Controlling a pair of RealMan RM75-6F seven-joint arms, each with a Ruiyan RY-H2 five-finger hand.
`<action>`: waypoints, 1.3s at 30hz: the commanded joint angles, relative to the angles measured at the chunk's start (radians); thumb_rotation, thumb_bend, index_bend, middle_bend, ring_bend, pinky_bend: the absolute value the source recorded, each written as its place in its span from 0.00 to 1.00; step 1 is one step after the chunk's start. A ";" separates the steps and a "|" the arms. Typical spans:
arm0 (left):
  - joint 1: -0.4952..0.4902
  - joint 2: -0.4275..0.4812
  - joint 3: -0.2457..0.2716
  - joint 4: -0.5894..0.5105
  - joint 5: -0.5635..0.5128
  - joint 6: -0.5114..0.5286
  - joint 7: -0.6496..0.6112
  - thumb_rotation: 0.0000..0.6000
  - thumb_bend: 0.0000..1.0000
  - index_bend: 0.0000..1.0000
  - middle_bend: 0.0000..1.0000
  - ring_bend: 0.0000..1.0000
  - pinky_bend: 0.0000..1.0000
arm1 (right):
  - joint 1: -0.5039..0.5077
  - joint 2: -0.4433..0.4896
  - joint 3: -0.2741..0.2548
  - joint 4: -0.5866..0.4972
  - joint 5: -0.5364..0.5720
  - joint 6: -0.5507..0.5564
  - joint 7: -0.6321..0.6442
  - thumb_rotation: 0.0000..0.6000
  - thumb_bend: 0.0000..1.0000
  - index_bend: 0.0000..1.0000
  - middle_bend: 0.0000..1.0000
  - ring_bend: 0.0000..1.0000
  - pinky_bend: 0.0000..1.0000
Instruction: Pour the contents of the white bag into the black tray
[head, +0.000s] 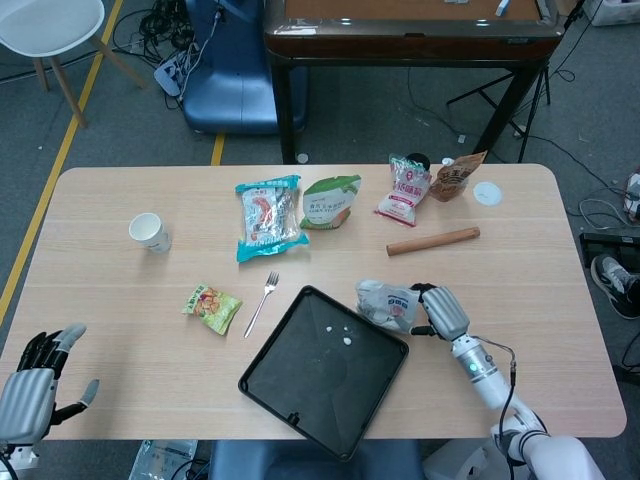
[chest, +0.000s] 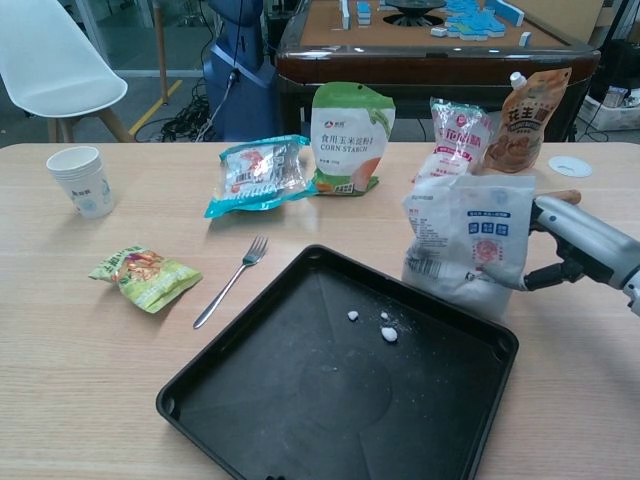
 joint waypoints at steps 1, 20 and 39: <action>0.001 0.000 0.001 0.000 0.003 0.003 -0.002 1.00 0.29 0.12 0.14 0.11 0.03 | -0.012 0.046 -0.011 -0.072 -0.017 0.030 -0.030 1.00 0.29 0.67 0.52 0.33 0.32; 0.000 0.015 -0.005 0.000 0.005 0.012 -0.007 1.00 0.29 0.12 0.14 0.11 0.03 | -0.111 0.454 -0.011 -0.649 -0.050 0.208 -0.376 1.00 0.27 0.66 0.52 0.32 0.31; -0.023 0.023 -0.015 -0.021 -0.006 -0.015 0.023 1.00 0.29 0.12 0.14 0.11 0.03 | -0.310 0.877 0.022 -1.173 0.121 0.262 -0.897 1.00 0.29 0.66 0.63 0.49 0.49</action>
